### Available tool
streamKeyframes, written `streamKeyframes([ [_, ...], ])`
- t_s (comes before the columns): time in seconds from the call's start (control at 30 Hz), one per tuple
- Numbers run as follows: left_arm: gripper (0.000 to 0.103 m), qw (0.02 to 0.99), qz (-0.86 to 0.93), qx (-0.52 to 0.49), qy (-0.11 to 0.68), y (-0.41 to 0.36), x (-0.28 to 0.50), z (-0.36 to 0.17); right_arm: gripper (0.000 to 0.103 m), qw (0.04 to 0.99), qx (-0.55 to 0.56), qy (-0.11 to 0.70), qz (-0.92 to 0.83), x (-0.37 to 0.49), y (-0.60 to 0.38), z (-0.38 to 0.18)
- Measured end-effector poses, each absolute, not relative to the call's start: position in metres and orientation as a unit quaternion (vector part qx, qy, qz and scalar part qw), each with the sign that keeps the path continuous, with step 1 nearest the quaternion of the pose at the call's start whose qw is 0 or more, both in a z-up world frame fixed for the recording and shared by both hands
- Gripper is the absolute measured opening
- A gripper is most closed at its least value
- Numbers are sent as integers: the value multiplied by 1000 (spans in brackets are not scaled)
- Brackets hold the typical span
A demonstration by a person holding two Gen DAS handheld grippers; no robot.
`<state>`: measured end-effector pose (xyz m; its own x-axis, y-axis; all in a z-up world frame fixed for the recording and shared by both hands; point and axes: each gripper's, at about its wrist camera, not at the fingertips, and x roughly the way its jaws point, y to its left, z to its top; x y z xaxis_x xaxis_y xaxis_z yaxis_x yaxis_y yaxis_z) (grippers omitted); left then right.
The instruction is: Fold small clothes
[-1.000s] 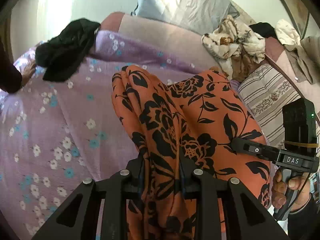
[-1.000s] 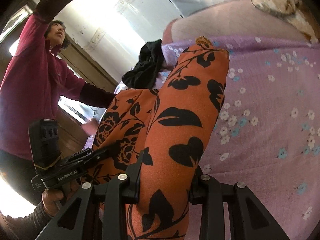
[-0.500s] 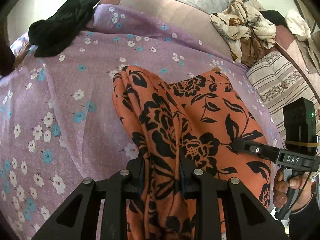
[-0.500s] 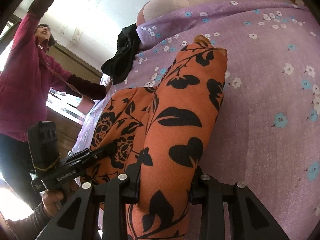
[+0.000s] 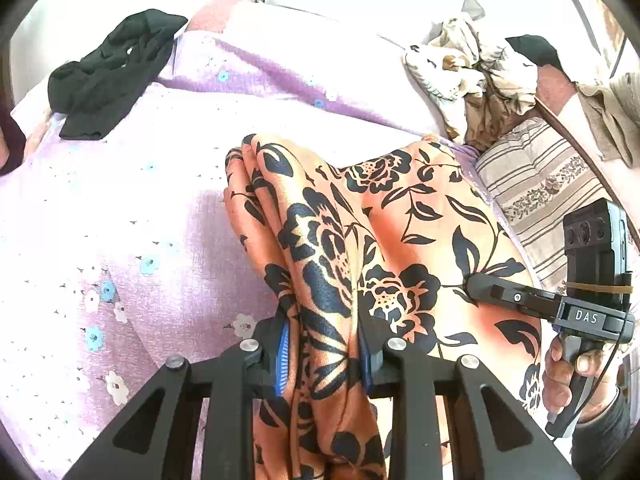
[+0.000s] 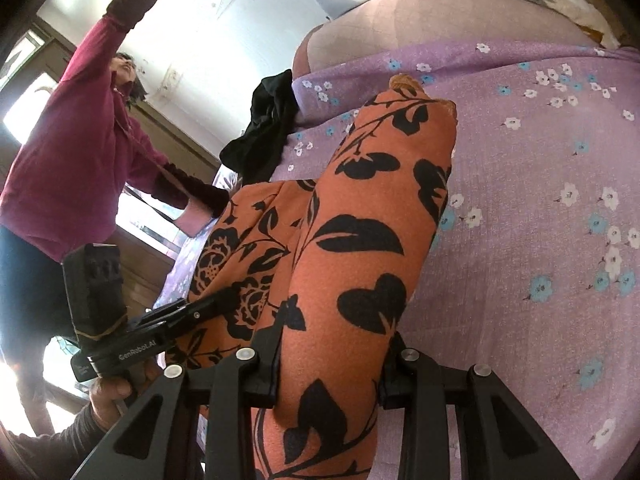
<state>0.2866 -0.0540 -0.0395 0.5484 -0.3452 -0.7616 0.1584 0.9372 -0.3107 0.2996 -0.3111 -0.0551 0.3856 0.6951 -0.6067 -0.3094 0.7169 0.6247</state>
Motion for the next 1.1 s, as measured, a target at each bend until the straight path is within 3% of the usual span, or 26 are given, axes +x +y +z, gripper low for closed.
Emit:
streamKeyframes([
  [0.4,30,856,-135,-108,486,-52,296,-70,35,788,223,489,299,309,-314,-90],
  [0.53,42,849,-121,-101,505,-50,301,-79,45,781,217,519,271,314,-311,-101],
  [0.57,45,847,-116,-102,508,-47,301,-81,57,781,213,527,258,313,-314,-105],
  [0.63,50,850,-109,-112,504,-36,296,-80,58,789,205,528,237,309,-322,-108],
  [0.9,52,873,-72,-98,472,-23,271,-55,58,841,179,470,200,284,-335,-54],
  [0.97,55,880,-67,-91,461,-26,264,-47,65,846,171,455,219,279,-323,-39],
  [1.1,60,881,-53,-66,465,-40,263,-52,69,842,127,472,227,286,-287,-48],
])
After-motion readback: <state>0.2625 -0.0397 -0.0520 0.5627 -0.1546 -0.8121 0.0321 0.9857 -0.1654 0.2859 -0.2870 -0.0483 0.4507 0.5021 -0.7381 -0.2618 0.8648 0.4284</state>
